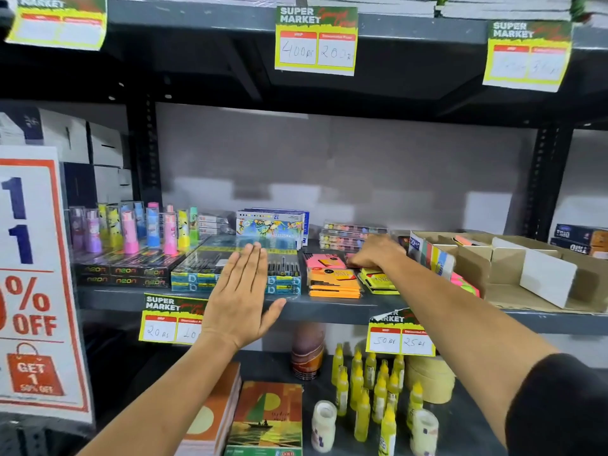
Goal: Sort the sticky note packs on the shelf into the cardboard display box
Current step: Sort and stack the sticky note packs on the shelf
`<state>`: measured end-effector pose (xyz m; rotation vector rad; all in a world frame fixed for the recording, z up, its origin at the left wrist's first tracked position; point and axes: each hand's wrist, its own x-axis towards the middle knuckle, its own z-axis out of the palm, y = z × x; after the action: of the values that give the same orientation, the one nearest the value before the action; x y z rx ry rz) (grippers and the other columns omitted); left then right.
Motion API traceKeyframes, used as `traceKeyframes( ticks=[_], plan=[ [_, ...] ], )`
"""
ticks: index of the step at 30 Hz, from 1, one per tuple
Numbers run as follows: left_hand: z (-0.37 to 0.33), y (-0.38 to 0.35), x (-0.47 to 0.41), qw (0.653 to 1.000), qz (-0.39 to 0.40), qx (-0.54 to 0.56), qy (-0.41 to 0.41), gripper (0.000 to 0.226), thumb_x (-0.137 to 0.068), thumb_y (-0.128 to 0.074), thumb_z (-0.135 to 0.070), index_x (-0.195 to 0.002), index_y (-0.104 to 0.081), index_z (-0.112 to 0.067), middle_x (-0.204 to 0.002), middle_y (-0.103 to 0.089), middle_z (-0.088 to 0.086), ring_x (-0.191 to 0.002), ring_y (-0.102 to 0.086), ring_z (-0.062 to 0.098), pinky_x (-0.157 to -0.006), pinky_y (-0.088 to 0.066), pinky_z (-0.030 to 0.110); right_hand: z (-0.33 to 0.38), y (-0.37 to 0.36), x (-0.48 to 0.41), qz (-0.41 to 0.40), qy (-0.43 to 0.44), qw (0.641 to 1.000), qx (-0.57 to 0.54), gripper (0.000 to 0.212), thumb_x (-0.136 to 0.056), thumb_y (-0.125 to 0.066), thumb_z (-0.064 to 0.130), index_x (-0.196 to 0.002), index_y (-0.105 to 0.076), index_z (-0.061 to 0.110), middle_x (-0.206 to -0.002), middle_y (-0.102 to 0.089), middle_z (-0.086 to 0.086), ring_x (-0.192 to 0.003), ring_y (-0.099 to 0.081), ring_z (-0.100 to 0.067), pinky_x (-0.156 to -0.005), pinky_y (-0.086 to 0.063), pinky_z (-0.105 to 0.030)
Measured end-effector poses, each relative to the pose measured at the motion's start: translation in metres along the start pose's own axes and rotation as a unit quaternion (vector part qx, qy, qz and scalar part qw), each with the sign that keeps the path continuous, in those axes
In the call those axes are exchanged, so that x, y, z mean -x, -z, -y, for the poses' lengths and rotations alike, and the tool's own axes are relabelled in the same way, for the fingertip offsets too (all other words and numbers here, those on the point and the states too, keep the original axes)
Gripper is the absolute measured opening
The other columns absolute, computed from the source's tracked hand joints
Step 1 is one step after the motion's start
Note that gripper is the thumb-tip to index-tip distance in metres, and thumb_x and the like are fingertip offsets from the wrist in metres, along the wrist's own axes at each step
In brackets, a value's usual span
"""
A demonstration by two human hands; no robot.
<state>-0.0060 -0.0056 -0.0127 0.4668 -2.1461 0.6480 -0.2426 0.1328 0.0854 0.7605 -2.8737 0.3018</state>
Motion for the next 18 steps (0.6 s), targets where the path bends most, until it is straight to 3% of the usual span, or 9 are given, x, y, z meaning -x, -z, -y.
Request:
traceKeyframes(
  ticks=[2,8,13,18],
  plan=[
    [0.0002,-0.0006,-0.0001,1.0,-0.003,0.0,0.001,0.081,-0.099,-0.016,-0.054,-0.143,-0.038,0.01,-0.149,-0.039,0.028,-0.14,-0.036,0.038,-0.12,-0.014,0.043,-0.002,-0.0012,-0.0045,0.005,0.005,1.0,0.008,0.042,-0.077,-0.06,0.05,-0.097,-0.055,0.013,-0.1,-0.06,-0.006,-0.084,-0.053,-0.021,-0.069,-0.045,-0.03],
    [0.0002,-0.0021,0.0001,1.0,-0.009,-0.001,-0.001,0.081,-0.099,-0.017,-0.054,-0.143,-0.038,0.01,-0.149,-0.039,0.028,-0.14,-0.036,0.038,-0.12,-0.016,0.044,-0.0039,-0.0042,-0.0074,-0.014,0.008,0.999,0.03,0.047,-0.08,-0.058,0.054,-0.102,-0.057,0.012,-0.077,-0.049,-0.003,-0.067,-0.048,-0.014,-0.05,-0.035,-0.026],
    [0.0004,-0.0027,0.0001,1.0,-0.013,-0.005,-0.003,0.08,-0.099,-0.018,-0.054,-0.143,-0.038,0.01,-0.149,-0.039,0.028,-0.14,-0.036,0.038,-0.12,-0.016,0.044,-0.0069,-0.0095,-0.0025,-0.053,0.009,0.998,0.038,0.063,-0.077,-0.06,0.065,-0.105,-0.057,0.008,-0.096,-0.057,-0.006,-0.084,-0.055,-0.02,-0.07,-0.05,-0.029],
    [0.0001,-0.002,0.0006,1.0,-0.011,-0.005,-0.002,0.081,-0.099,-0.018,-0.055,-0.143,-0.037,0.01,-0.149,-0.038,0.028,-0.141,-0.035,0.038,-0.12,-0.015,0.044,-0.007,-0.0093,-0.0001,-0.091,0.007,0.996,0.023,0.07,-0.073,-0.063,0.069,-0.104,-0.058,0.006,-0.092,-0.06,-0.005,-0.08,-0.059,-0.02,-0.067,-0.052,-0.028]
  ],
)
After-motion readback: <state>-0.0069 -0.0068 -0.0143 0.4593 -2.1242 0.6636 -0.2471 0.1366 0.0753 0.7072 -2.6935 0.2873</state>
